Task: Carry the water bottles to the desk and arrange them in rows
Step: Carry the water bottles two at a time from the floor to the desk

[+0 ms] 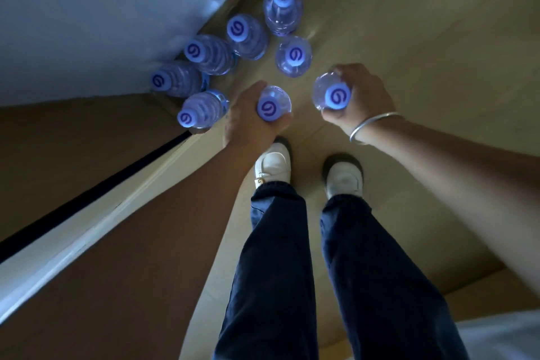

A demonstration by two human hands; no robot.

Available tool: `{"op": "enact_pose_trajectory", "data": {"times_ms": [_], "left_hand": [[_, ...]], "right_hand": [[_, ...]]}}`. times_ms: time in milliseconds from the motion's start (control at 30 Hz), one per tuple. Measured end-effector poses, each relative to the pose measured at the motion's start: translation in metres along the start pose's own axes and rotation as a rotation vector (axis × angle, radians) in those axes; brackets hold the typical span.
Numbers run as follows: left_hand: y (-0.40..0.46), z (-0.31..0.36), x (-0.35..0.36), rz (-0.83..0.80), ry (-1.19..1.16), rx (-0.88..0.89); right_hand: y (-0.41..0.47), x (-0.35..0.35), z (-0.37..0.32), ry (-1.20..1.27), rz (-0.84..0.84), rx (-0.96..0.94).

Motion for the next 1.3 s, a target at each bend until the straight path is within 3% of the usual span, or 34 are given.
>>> {"op": "enact_pose_trajectory", "data": {"times_ms": [167,467,700,967,1300], "left_hand": [[-0.065,0.023,-0.036,0.002,-0.134,-0.132],[-0.244,0.052,-0.147,0.247,-0.387,-0.270],[-0.401,0.057,-0.237,0.468,-0.472,-0.413],[-0.566,-0.015,-0.295,0.593,-0.425,-0.651],[-0.766,-0.140,-0.292,0.895,-0.506,-1.030]], "right_hand": [[-0.073,-0.040,-0.046,-0.021,-0.035,-0.110],[-0.210,-0.128,-0.164,-0.134,-0.082,-0.433],[-0.340,-0.148,-0.265,-0.209,-0.226,-0.686],[-0.476,-0.093,-0.371,-0.381,-0.485,-0.930],[-0.649,0.068,-0.446,-0.567,-0.706,-1.320]]}}
Point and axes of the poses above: each hand's wrist, its own y-axis towards the middle knuckle, its own x-axis out of the palm, z = x × y, the point moved 1 cm from there along y, towards the middle knuckle, and after that the axes turned 8 degrees about y, right-handed, at the moved point
